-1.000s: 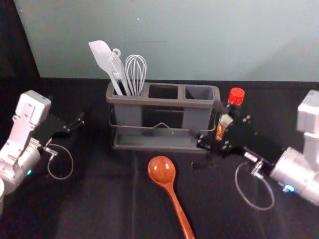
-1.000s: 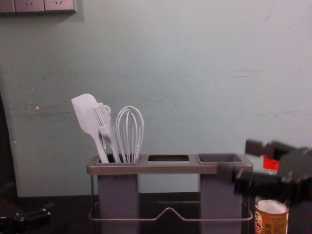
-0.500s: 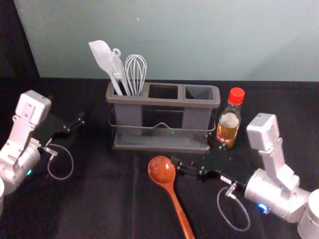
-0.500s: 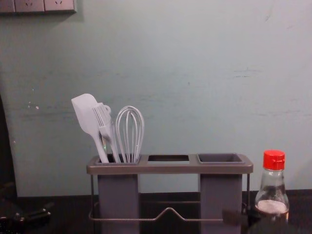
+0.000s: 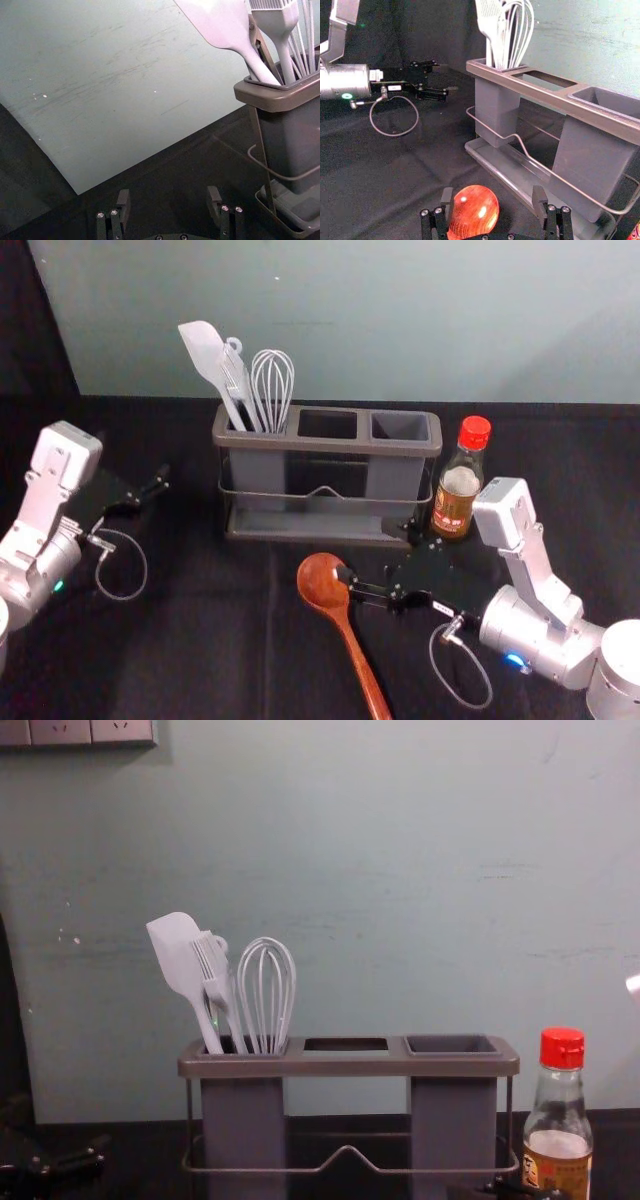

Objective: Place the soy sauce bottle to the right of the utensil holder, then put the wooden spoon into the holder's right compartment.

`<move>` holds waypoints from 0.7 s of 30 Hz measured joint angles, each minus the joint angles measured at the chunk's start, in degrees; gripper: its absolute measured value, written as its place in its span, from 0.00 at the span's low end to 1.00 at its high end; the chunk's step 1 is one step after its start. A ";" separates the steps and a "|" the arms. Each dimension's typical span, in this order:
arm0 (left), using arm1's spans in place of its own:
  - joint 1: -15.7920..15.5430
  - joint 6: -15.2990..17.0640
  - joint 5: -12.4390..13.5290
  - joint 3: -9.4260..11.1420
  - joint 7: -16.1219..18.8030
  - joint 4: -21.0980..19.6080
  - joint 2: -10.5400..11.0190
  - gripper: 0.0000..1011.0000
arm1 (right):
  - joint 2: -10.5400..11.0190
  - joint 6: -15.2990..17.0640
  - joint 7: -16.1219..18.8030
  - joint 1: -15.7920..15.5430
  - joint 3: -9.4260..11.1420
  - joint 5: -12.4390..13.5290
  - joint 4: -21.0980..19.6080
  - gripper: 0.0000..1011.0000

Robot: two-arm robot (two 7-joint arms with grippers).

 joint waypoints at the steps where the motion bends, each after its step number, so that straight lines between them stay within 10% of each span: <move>1: 0.00 0.00 0.00 0.00 0.00 0.00 0.00 0.99 | 0.01 0.00 0.00 -0.01 0.01 0.00 -0.03 0.99; 21: 0.00 0.00 0.00 0.00 0.00 0.00 0.00 0.99 | -0.11 3.79 -1.30 -0.79 0.14 -0.38 -1.51 0.99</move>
